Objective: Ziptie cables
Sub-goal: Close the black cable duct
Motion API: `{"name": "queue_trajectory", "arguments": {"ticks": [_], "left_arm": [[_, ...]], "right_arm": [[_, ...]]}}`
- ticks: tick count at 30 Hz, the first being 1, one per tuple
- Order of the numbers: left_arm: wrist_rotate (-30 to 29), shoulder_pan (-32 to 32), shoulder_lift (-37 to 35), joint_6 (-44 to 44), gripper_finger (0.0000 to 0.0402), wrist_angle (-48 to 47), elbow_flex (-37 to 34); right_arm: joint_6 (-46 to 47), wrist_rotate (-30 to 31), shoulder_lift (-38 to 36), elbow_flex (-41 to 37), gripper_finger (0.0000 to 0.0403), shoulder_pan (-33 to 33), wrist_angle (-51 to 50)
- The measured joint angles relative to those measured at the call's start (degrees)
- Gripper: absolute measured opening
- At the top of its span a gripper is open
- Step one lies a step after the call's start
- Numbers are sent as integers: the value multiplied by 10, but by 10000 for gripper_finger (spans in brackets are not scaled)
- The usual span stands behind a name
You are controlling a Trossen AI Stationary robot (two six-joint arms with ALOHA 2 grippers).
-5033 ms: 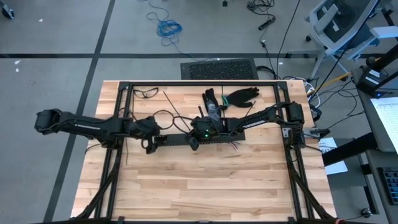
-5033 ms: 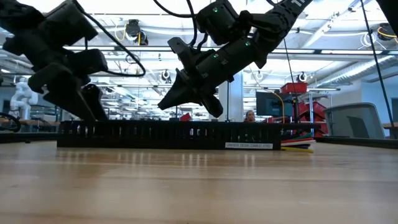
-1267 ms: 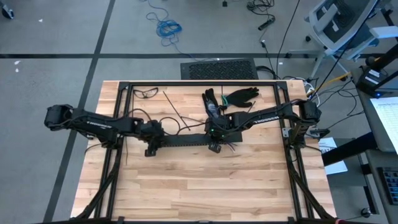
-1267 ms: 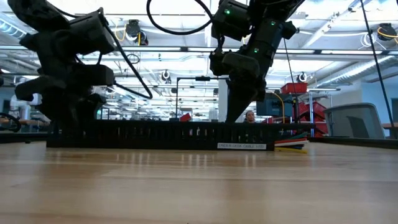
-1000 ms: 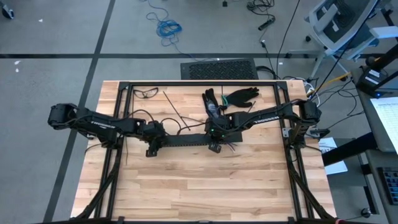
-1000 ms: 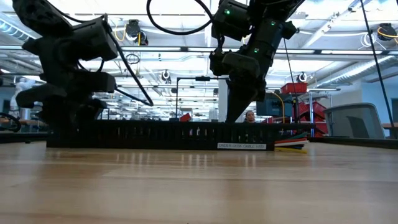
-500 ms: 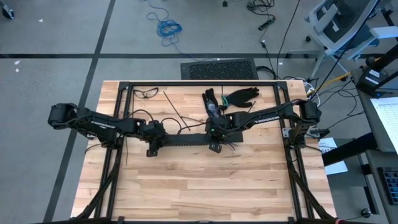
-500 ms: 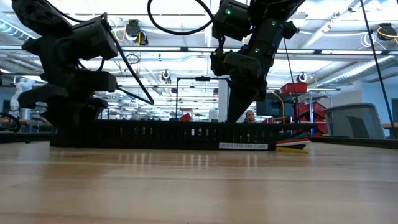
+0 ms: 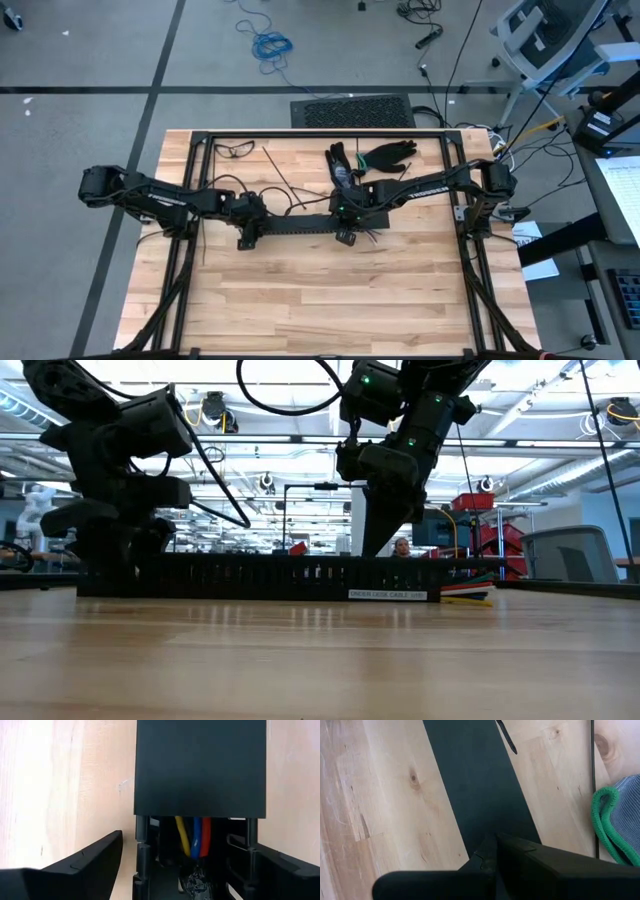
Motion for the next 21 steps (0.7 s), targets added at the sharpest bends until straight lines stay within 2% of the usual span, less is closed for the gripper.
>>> {"name": "queue_trajectory", "arguments": {"ticks": [13,21], "left_arm": [[7,-1,0,-1,256,2,-3],[5,-1,0,4,243,6,-3]], "right_arm": [[-1,0,0,0,0,0,-2],[-24,0,0,0,0,0,-1]]}}
